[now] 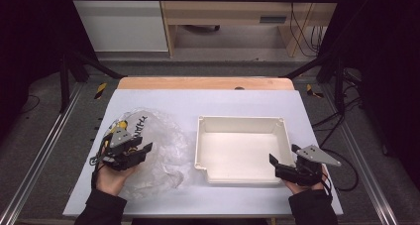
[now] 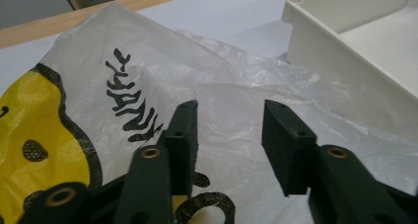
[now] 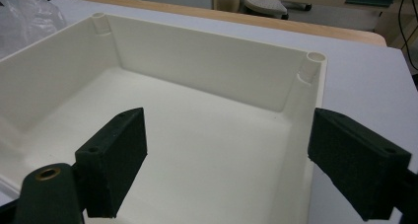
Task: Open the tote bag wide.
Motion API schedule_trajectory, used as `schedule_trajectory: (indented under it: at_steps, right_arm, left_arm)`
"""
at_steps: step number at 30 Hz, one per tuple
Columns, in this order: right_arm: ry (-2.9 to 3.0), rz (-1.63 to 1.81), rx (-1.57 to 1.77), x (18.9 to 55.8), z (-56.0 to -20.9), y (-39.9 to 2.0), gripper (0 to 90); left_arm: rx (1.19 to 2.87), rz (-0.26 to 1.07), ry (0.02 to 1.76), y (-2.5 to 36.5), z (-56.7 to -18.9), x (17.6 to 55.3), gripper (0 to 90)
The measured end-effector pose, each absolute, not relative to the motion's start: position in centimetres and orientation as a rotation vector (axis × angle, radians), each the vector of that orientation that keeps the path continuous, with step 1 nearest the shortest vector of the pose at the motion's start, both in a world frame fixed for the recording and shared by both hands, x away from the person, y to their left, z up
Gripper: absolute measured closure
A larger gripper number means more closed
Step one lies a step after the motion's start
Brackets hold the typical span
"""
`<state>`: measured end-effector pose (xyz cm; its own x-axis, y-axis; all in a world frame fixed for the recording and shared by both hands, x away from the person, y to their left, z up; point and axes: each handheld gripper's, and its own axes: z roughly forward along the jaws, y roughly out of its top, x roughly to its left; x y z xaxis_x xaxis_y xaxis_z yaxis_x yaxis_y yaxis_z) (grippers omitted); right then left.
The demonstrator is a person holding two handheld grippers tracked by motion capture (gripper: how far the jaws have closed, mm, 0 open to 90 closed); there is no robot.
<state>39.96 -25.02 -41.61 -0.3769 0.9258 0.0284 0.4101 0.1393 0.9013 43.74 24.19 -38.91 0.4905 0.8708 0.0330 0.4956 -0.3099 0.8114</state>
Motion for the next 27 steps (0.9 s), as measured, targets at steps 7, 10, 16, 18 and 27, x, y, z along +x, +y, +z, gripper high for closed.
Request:
schedule_trajectory:
  at_steps: [7, 10, 16, 18, 27]
  right_arm:
    - [1.865, 1.201, 1.277, 40.0, -41.6, -25.0, 15.2]
    - [1.869, 1.211, 1.276, 39.9, -41.6, -25.0, 15.8]
    - [1.88, 1.259, 1.24, 39.7, -40.8, -24.4, 18.9]
    - [1.884, 1.287, 1.219, 39.7, -40.3, -23.9, 19.2]
    - [1.946, 1.431, 1.085, 39.7, -37.7, -18.5, 22.8]
  left_arm:
    - [1.97, 0.598, 1.131, 24.7, -39.1, 43.8, 87.4]
    - [1.961, 0.586, 1.131, 25.0, -39.0, 43.8, 89.6]
    - [1.956, 0.605, 1.095, 25.4, -38.2, 43.1, 87.4]
    - [1.945, 0.621, 1.083, 25.6, -37.7, 42.7, 84.5]
    - [1.869, 0.676, 1.056, 26.8, -36.8, 40.5, 63.3]
